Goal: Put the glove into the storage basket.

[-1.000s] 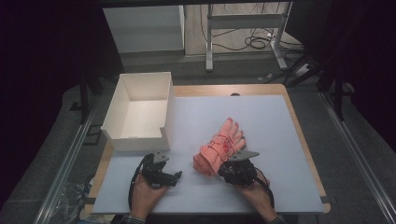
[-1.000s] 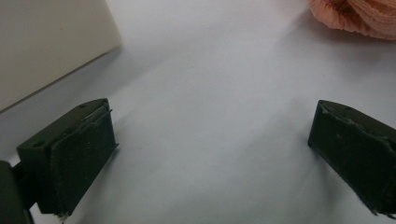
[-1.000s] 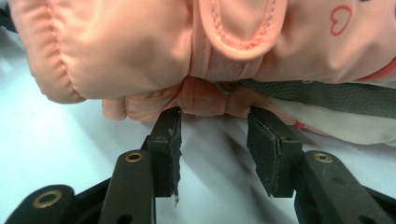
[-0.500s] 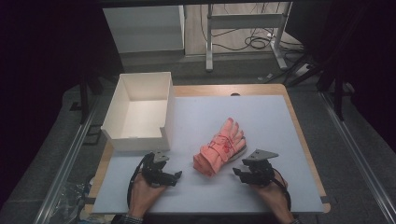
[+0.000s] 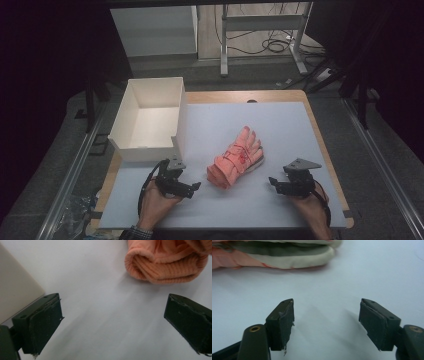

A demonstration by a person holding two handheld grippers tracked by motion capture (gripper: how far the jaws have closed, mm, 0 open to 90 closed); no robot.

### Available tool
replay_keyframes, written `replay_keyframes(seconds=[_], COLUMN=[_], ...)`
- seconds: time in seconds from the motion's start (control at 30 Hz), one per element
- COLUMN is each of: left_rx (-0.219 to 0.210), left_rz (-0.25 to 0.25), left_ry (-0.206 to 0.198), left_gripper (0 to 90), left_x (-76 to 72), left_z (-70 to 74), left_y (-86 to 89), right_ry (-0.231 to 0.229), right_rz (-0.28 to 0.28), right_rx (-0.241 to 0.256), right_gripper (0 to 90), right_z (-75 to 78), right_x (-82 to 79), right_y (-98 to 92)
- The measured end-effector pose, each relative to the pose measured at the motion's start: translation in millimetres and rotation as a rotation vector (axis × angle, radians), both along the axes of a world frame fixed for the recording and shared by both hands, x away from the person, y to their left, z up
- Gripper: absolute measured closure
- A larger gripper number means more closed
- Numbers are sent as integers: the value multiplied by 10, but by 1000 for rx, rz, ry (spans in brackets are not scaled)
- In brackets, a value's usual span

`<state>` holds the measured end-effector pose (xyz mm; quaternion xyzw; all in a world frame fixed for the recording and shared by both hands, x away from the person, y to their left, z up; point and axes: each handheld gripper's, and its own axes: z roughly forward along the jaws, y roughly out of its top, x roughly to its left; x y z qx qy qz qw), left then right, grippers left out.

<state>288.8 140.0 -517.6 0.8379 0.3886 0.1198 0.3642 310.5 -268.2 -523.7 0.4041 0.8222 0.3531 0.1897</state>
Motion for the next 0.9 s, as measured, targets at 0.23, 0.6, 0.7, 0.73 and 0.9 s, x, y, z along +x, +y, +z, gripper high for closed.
replay_keyframes(seconds=[0.23,0.6,0.7,0.73,0.9], left_rx=[-20,-24,-33,-29,-14], left_rz=[-27,-77,-91,-95,-107], left_ry=[12,33,39,40,41], left_gripper=[4,0,0,0,0], left_x=[11,-5,-6,-3,24], left_z=[96,342,414,437,553], left_y=[-44,-167,-210,-229,-333], right_ry=[7,-1,-2,-4,-4], right_rz=[-44,-30,-36,-38,-40], right_rx=[-17,-27,-29,-31,-31], right_gripper=[245,207,194,189,186], right_z=[-34,-55,-58,-60,-62], right_x=[61,72,72,71,72], right_y=[-148,-161,-159,-158,-160])
